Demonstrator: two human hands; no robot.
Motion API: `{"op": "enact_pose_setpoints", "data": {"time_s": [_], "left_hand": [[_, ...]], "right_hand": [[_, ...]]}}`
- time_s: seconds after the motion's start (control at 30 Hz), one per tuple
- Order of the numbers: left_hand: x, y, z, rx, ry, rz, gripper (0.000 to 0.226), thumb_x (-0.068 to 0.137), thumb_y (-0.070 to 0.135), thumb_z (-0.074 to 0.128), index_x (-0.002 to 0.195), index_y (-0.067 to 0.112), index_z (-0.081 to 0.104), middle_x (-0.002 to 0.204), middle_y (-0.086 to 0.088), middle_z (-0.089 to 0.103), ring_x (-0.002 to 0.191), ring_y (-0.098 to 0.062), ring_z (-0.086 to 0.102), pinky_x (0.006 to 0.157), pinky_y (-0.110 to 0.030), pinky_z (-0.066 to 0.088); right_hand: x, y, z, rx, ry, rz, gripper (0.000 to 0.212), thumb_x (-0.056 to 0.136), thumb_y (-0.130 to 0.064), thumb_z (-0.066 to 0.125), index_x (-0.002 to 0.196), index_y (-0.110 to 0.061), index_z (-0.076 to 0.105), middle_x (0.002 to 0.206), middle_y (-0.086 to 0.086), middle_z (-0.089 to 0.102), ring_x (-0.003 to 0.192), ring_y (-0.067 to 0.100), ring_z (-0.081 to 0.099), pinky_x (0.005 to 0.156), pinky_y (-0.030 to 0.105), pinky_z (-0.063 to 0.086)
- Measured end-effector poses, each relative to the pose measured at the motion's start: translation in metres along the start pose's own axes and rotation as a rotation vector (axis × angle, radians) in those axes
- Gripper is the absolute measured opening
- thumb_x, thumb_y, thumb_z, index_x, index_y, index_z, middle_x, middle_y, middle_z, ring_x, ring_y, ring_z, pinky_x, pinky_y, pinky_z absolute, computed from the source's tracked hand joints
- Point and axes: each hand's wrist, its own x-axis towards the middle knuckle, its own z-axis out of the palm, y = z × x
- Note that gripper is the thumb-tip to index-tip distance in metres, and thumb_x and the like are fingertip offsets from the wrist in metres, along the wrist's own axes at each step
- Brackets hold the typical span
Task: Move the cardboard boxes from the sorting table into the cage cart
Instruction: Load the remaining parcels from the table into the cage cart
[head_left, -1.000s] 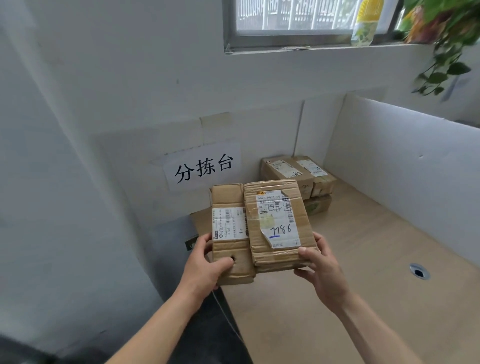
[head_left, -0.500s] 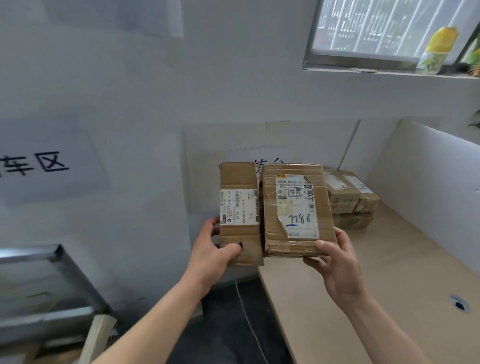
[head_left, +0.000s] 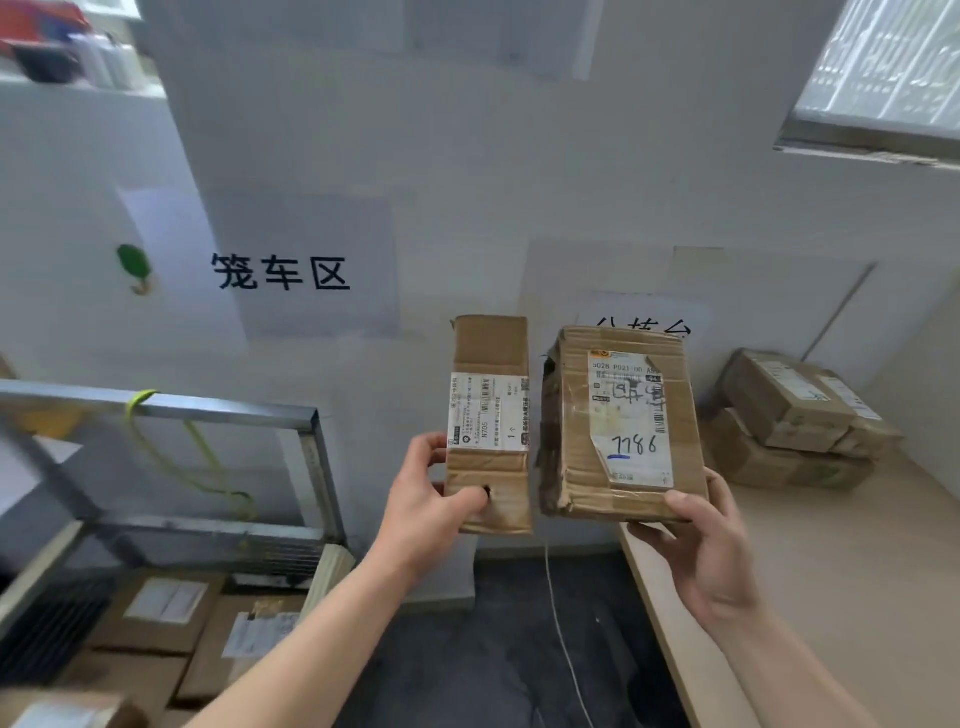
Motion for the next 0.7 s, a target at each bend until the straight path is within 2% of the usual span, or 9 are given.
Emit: {"op": "enact_pose_setpoints", "data": {"time_s": [0.1, 0.23, 0.37, 0.47, 0.53, 0.7], "left_hand": [[-0.015, -0.002, -0.021, 0.026, 0.078, 0.012, 0.053, 0.081, 0.002, 0.074, 0.116, 0.034, 0.052, 0.117, 0.012, 0.063, 0.09, -0.011, 0.071, 0.074, -0.023, 0.058], [-0.037, -0.005, -0.044, 0.013, 0.181, -0.001, 0.053, 0.077, 0.006, 0.075, 0.117, 0.033, 0.053, 0.118, 0.008, 0.065, 0.092, -0.014, 0.072, 0.076, -0.028, 0.06], [-0.064, -0.005, -0.057, 0.001, 0.324, -0.016, 0.054, 0.07, 0.012, 0.073, 0.117, 0.031, 0.054, 0.115, 0.005, 0.066, 0.09, -0.015, 0.072, 0.068, -0.022, 0.056], [-0.087, -0.009, -0.062, 0.003, 0.436, -0.045, 0.055, 0.064, 0.018, 0.071, 0.115, 0.032, 0.055, 0.116, 0.001, 0.066, 0.092, -0.023, 0.071, 0.079, -0.039, 0.061], [-0.103, -0.013, -0.064, 0.0, 0.498, -0.061, 0.055, 0.064, 0.018, 0.072, 0.115, 0.034, 0.055, 0.117, -0.001, 0.066, 0.095, -0.029, 0.07, 0.086, -0.053, 0.058], [-0.147, -0.018, -0.068, 0.014, 0.627, -0.091, 0.055, 0.067, 0.017, 0.073, 0.115, 0.035, 0.054, 0.117, 0.001, 0.065, 0.095, -0.022, 0.071, 0.085, -0.053, 0.059]], "right_hand": [[-0.002, 0.009, 0.017, 0.004, -0.064, 0.012, 0.035, 0.08, -0.007, 0.058, 0.114, -0.017, 0.056, 0.113, 0.015, 0.072, 0.097, 0.029, 0.07, 0.074, 0.044, 0.059], [0.001, 0.018, 0.036, 0.006, -0.185, 0.048, 0.037, 0.076, -0.009, 0.063, 0.111, -0.018, 0.058, 0.113, 0.015, 0.071, 0.097, 0.029, 0.07, 0.072, 0.044, 0.06], [0.005, 0.027, 0.052, 0.017, -0.284, 0.095, 0.041, 0.072, -0.013, 0.064, 0.112, -0.019, 0.058, 0.114, 0.014, 0.071, 0.102, 0.034, 0.067, 0.073, 0.046, 0.058], [0.004, 0.031, 0.065, -0.003, -0.375, 0.121, 0.041, 0.072, -0.015, 0.063, 0.113, -0.019, 0.059, 0.112, 0.012, 0.072, 0.1, 0.031, 0.068, 0.077, 0.047, 0.056], [0.001, 0.036, 0.073, -0.014, -0.432, 0.132, 0.039, 0.075, -0.015, 0.062, 0.114, -0.02, 0.059, 0.112, 0.011, 0.072, 0.099, 0.03, 0.069, 0.078, 0.047, 0.055], [-0.005, 0.049, 0.088, -0.016, -0.567, 0.198, 0.028, 0.091, -0.004, 0.052, 0.115, -0.019, 0.058, 0.117, 0.017, 0.07, 0.106, 0.04, 0.064, 0.087, 0.053, 0.051]]}}
